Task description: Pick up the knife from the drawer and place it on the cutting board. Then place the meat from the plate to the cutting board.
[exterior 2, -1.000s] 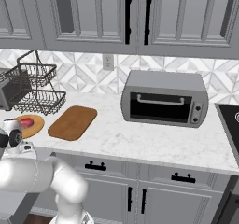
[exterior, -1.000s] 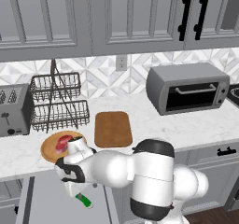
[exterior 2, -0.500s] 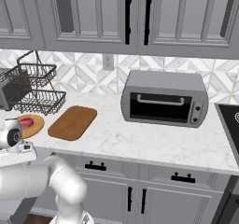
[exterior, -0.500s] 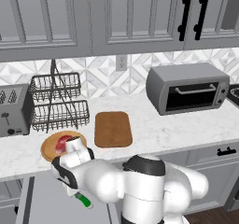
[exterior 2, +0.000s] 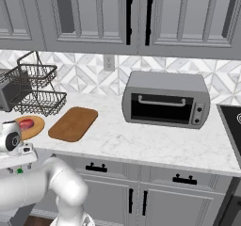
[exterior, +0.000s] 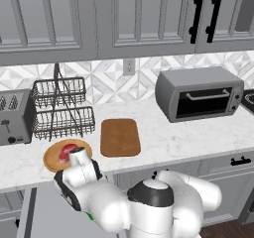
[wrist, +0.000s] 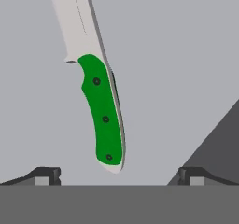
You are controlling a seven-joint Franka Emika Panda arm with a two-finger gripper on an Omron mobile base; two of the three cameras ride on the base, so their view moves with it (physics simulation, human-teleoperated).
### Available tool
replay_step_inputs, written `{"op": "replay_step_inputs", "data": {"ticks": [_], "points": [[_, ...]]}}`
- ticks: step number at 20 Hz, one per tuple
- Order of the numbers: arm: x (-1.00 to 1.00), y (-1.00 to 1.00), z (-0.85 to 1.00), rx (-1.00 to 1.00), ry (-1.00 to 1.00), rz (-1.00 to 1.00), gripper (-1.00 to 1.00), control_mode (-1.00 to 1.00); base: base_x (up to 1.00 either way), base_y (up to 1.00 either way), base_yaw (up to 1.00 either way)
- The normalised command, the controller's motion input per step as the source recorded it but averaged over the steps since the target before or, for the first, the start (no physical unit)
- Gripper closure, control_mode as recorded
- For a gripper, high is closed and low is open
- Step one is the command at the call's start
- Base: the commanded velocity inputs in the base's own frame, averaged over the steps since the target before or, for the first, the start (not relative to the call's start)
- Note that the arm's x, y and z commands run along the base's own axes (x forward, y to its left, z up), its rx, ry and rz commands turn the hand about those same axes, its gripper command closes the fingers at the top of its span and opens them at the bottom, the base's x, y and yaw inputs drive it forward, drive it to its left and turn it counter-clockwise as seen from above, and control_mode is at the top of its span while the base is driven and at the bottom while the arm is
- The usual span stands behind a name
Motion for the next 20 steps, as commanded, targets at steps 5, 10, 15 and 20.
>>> {"op": "replay_step_inputs", "data": {"ticks": [5, 10, 15, 20], "points": [[0.13, 0.03, -0.19, 0.0, 0.0, 0.0, -1.0, -1.0, 0.0, 0.0, 0.0], [-0.01, 0.07, -0.1, 0.0, 0.0, 0.0, -1.0, -1.0, 0.0, 0.0, 0.0], [-0.22, 0.05, -0.04, 0.0, 0.0, 0.0, -1.0, -1.0, 0.0, 0.0, 0.0], [-0.25, 0.0, 0.0, 0.0, 0.0, 0.0, -1.0, -1.0, 0.0, 0.0, 0.0]]}}
